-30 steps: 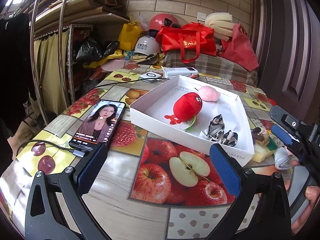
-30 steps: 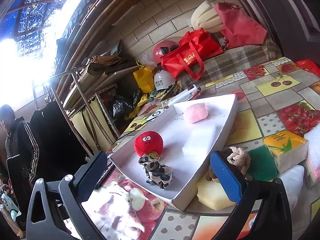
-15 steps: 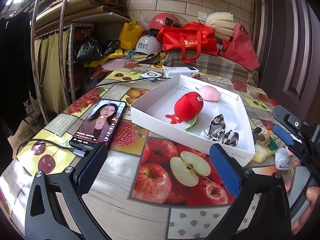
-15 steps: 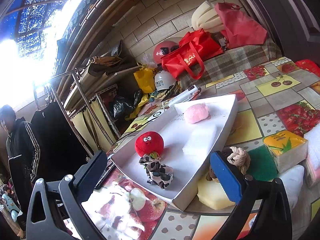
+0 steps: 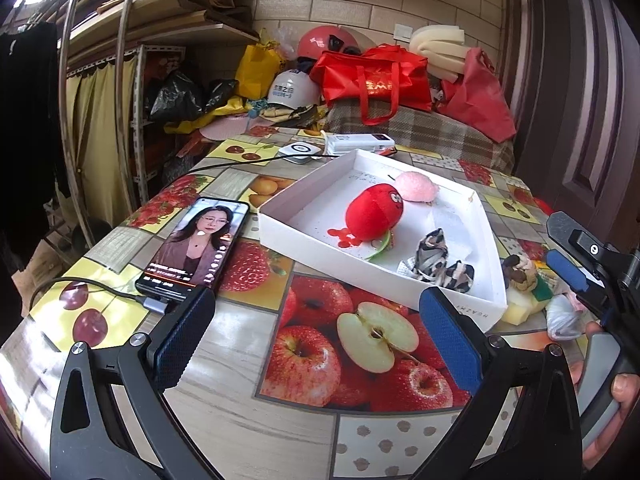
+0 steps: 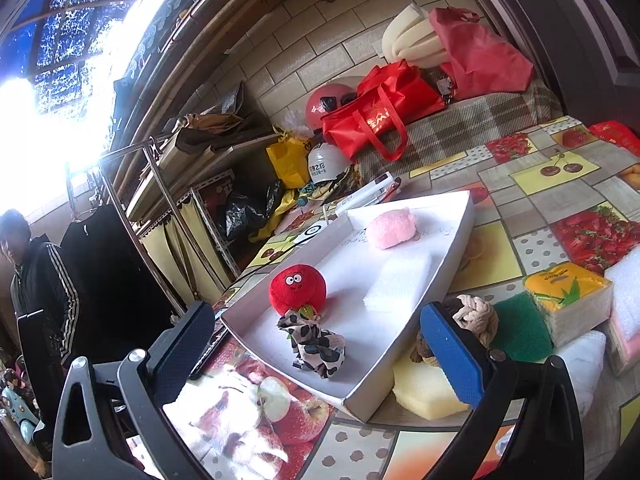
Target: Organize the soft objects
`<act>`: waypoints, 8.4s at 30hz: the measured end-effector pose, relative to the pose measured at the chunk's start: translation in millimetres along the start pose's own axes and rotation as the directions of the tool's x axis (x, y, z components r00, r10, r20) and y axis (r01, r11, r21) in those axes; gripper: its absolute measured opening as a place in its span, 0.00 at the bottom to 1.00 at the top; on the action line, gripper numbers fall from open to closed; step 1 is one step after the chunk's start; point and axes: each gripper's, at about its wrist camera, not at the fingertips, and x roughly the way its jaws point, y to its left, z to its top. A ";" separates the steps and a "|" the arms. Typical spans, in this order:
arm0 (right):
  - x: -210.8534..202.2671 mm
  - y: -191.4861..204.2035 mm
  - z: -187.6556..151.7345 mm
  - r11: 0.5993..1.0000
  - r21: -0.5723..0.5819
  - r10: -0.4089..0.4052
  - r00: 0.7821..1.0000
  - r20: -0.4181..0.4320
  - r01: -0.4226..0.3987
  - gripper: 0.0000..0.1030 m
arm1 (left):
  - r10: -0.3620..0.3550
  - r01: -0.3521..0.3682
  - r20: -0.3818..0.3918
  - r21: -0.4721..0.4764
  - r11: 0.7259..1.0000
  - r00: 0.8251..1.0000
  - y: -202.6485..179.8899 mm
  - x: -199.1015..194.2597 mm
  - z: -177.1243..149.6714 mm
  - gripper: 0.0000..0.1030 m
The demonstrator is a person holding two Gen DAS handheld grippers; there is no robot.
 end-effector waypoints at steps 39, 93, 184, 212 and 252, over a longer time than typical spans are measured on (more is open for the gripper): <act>-50.3 -138.0 37.9 0.845 -0.210 -0.533 0.801 -0.272 0.491 0.87 | -0.341 0.564 -0.485 0.451 0.692 0.805 -277.4 85.8 -32.6 0.36; 79.5 12.9 46.1 0.983 -0.100 -0.170 0.965 -0.201 0.152 0.86 | -0.142 0.149 -0.146 0.042 0.988 0.979 -16.1 129.2 142.2 0.37; -43.0 -121.8 17.6 0.835 -0.348 -0.529 0.795 -0.297 0.426 0.58 | -0.400 0.518 -0.400 0.254 0.817 0.825 -159.3 60.3 -13.6 1.00; -110.3 -141.6 -8.1 0.927 -0.096 -0.373 0.854 -0.363 0.364 0.49 | -0.256 0.555 -0.546 0.501 0.664 0.798 -345.2 138.3 -4.3 0.55; 3.3 17.8 0.2 0.954 -0.198 -0.239 0.969 -0.059 0.224 0.48 | -0.018 0.008 0.065 0.158 0.987 0.998 -6.7 9.6 10.1 0.56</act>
